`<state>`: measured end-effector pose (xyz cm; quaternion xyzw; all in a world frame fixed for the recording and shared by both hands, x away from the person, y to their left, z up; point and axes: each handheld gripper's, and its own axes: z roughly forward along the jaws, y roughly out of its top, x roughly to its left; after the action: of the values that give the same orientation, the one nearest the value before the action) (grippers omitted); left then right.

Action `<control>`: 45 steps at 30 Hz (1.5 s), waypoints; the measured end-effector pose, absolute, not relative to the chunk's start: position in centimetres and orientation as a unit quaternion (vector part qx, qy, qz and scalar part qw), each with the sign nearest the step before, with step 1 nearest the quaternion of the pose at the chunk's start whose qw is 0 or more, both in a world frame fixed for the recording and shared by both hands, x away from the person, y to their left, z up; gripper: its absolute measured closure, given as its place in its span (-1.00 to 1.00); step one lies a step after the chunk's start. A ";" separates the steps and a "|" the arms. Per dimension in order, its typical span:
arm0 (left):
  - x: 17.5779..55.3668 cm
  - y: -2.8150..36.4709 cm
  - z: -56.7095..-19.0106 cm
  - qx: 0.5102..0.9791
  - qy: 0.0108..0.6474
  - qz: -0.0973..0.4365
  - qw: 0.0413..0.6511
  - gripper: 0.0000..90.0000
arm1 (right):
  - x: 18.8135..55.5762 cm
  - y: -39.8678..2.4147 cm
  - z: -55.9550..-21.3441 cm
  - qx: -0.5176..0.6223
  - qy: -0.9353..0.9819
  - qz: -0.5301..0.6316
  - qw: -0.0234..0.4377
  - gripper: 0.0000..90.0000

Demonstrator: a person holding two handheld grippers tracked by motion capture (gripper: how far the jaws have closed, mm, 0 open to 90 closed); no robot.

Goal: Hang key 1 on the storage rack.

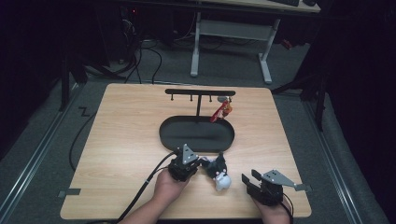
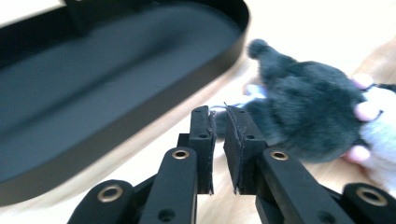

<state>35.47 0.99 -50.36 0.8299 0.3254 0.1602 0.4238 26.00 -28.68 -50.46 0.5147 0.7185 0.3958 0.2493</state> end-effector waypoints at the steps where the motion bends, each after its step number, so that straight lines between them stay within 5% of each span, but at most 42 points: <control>1: 35.6 1.6 -50.2 0.828 0.328 0.164 0.424 0.79 | 26.0 -28.7 -50.5 0.516 0.718 0.395 0.248 0.16; 9: 35.7 10.1 -49.0 0.814 0.354 0.213 0.408 0.68 | 26.1 -28.8 -50.8 0.521 0.718 0.393 0.242 0.16; 17: 35.1 18.7 -51.1 0.811 0.384 0.241 0.370 0.09 | 26.4 -28.9 -51.3 0.535 0.719 0.374 0.238 0.15; 27: 36.1 19.9 -51.2 0.820 0.364 0.208 0.389 -0.31 | 27.4 -29.1 -51.1 0.572 0.698 0.346 0.258 0.10; 45: 35.3 20.4 -51.1 0.808 0.389 0.207 0.392 -0.66 | 27.4 -28.0 -50.0 0.552 0.728 0.316 0.256 -0.04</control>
<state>35.27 20.44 -51.09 0.8079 0.3888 0.2066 0.3918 27.41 -28.00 -50.05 0.5518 0.7281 0.3157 0.2561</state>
